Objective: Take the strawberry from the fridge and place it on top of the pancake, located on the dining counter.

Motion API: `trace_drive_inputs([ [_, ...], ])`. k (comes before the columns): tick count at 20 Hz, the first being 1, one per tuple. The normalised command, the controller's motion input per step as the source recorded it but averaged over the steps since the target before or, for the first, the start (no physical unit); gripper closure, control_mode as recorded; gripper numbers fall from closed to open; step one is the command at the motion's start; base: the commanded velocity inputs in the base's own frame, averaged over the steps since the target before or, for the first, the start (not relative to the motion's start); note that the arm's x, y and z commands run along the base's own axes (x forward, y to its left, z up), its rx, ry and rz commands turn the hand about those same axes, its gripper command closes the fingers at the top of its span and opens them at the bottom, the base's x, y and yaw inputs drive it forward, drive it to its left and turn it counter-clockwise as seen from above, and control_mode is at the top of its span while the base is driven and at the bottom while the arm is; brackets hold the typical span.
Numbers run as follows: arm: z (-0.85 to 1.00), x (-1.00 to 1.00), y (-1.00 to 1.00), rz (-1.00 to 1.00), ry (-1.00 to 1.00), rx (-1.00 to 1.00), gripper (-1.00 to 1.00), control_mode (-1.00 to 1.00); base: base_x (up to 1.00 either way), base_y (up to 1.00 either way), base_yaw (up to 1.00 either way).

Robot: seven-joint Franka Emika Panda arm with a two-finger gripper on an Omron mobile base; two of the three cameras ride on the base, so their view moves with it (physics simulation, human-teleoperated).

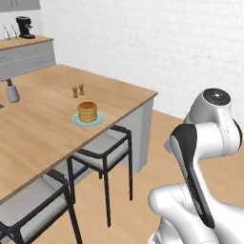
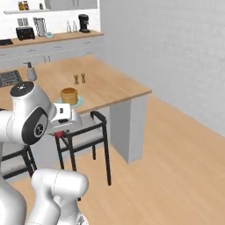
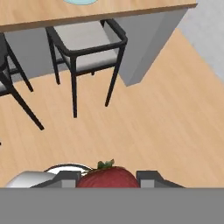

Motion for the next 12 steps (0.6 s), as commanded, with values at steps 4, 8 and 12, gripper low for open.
trace_drive_inputs([
  [4, 0.0, 0.0, 0.0, 0.0, 0.0, 0.0, 1.0, 1.0, 1.0, -0.07, 0.47],
  [8, 0.0, 0.0, 0.0, 0.0, 0.0, 0.0, 1.0, 1.0, 0.89, -0.18, 0.52],
  [12, 0.0, 0.0, 0.0, 0.0, 0.0, 0.0, 1.0, 1.0, 0.75, -0.3, 0.51],
])
